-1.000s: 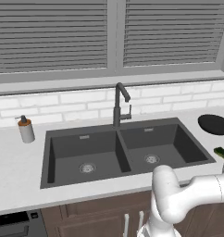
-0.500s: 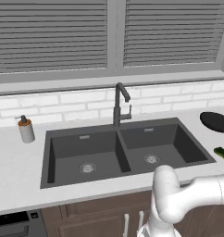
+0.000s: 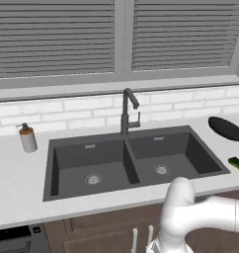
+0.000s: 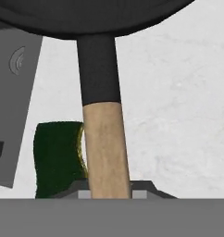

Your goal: Pick the pan and sponge and place them into the sink. Then turn on the water.

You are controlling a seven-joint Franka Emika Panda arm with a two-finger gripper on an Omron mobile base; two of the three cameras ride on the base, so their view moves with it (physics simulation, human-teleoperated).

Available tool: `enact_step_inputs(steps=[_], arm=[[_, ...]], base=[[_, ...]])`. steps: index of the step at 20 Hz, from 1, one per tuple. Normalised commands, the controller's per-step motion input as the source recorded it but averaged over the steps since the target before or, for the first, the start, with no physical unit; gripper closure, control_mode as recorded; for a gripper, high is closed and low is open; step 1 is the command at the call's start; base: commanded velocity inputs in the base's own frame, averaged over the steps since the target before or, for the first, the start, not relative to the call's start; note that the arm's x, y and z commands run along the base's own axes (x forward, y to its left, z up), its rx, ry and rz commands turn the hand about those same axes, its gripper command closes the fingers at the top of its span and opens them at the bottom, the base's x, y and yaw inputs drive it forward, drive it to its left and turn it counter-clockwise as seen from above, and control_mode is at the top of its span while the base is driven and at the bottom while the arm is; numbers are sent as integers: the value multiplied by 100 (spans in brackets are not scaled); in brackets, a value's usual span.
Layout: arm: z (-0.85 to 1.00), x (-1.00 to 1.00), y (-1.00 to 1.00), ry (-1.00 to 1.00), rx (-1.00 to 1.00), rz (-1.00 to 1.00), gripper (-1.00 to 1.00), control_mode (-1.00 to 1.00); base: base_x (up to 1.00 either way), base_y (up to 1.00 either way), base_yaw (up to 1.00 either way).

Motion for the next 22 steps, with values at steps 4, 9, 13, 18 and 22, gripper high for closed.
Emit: enact_step_inputs(steps=[4,9,13,18,22], arm=[[27,-17,88,-12,-3,0,100,-100],[53,0,51,-8,0,0,100,-100],[37,0,49,-13,-4,0,100,-100],[4,0,63,-16,-14,0,100,-100],[0,0,77,-6,-16,0,100,-100]], base=[[0,0,0],[0,0,0],[0,0,0],[0,0,0],[0,0,0]])
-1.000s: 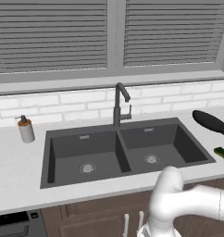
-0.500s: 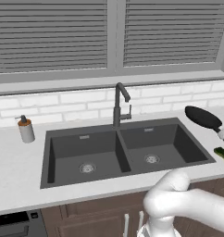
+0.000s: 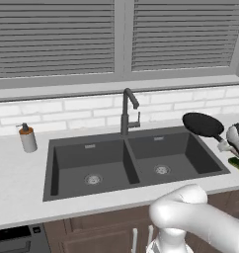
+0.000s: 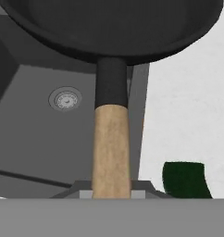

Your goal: Pick the pan and sponge and place them into the sink. Then turn on the water.

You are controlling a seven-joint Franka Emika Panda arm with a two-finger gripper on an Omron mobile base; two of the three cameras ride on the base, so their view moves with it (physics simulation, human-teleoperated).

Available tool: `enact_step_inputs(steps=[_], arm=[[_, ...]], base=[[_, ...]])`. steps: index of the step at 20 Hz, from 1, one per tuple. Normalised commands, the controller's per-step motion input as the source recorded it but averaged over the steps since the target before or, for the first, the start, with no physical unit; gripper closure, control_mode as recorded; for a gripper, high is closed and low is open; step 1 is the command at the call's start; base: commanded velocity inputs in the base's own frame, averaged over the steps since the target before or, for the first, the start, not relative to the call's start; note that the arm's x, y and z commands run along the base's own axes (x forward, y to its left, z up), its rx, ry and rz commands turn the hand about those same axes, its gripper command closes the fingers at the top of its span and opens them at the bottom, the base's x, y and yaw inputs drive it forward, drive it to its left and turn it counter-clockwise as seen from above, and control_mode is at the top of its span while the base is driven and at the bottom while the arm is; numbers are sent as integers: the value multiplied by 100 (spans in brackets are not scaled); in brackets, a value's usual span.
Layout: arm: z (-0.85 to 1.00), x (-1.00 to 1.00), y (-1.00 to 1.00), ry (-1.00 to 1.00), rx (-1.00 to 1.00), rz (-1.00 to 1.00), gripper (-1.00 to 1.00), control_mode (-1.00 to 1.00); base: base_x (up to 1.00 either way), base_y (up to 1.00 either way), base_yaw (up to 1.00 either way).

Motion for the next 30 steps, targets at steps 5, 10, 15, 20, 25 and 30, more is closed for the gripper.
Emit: enact_step_inputs(steps=[5,10,15,20,25,30], arm=[[1,0,90,0,-14,0,100,-100],[5,1,63,5,-4,5,100,-100],[-3,11,37,3,0,13,100,-100],[-27,25,12,0,-1,20,100,-100],[-33,34,11,0,0,16,100,-100],[-38,34,1,0,0,14,100,-100]], base=[[0,0,0],[0,0,0],[0,0,0],[0,0,0],[0,0,0],[0,0,0]])
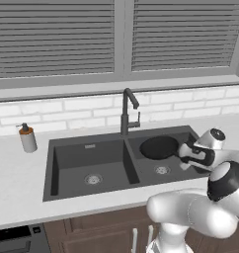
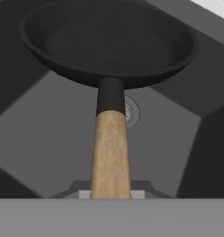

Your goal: Pick the pan and sponge and place them into the sink. Then turn on the water.

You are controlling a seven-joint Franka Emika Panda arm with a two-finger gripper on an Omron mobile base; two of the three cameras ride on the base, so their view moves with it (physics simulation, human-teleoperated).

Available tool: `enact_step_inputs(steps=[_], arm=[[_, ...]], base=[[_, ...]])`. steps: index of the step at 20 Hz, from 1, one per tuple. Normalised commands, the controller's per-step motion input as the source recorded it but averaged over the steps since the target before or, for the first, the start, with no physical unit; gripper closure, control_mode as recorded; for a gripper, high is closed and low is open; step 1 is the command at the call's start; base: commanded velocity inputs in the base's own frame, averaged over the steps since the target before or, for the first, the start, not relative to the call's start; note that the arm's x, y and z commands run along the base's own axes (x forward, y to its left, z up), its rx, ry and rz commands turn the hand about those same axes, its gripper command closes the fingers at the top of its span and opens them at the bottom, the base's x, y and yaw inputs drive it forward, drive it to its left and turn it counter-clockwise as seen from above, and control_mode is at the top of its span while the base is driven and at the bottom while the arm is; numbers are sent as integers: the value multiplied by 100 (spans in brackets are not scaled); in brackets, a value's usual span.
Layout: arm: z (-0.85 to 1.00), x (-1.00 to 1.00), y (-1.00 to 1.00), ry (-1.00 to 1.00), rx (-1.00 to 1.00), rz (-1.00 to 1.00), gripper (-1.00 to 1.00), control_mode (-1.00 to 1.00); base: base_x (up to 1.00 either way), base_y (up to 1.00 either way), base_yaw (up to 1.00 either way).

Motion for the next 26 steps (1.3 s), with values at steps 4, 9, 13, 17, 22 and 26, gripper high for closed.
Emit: enact_step_inputs(steps=[4,9,13,17,22,26], arm=[[-29,36,14,0,0,5,100,-100],[-23,18,0,1,-3,0,100,-100],[-31,7,-1,2,-5,0,100,-100],[-19,33,1,3,-2,0,100,-100],[-11,7,0,8,0,4,100,-100],[-15,0,-6,0,0,17,100,-100]], base=[[0,0,0],[0,0,0],[0,0,0],[0,0,0],[0,0,0],[0,0,0]])
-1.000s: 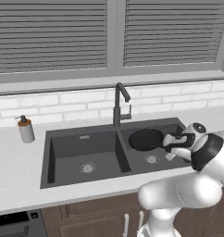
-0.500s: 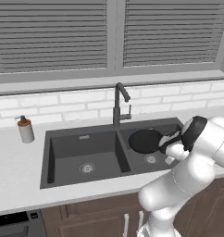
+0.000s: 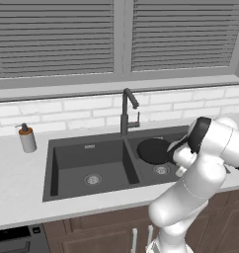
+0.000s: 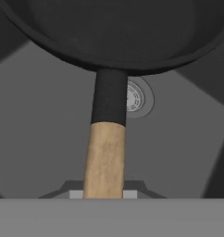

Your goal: Pick the pan and sponge and place them into the sink. Then turn on the water.

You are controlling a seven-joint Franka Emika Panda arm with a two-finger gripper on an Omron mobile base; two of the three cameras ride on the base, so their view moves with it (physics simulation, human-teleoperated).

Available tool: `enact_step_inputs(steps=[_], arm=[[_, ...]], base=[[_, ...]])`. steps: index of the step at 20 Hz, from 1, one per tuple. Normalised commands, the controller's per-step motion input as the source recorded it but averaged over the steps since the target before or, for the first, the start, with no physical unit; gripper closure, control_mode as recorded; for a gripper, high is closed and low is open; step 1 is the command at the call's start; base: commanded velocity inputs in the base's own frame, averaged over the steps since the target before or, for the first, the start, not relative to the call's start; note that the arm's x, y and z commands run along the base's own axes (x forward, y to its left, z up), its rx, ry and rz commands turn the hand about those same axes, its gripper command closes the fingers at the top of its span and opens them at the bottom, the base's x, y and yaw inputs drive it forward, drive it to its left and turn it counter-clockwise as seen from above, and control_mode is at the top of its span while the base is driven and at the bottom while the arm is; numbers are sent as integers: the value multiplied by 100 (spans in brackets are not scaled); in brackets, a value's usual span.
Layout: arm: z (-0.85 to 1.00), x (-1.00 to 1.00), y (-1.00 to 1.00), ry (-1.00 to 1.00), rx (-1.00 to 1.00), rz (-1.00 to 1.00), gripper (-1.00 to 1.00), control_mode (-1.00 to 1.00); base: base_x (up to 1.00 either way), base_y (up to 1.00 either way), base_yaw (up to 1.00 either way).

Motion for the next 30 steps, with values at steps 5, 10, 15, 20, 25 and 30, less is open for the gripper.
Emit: enact_step_inputs(steps=[5,10,15,20,25,30], arm=[[0,1,-13,0,0,18,100,-100],[0,0,-30,-1,0,17,100,-100],[0,0,-53,-2,0,8,100,-100],[0,0,-40,-4,0,11,100,-100],[0,-2,2,-2,0,23,100,-100],[0,-7,21,0,-1,20,100,-100]], base=[[0,0,0],[0,0,0],[0,0,0],[0,0,0],[0,0,0],[0,0,0]])
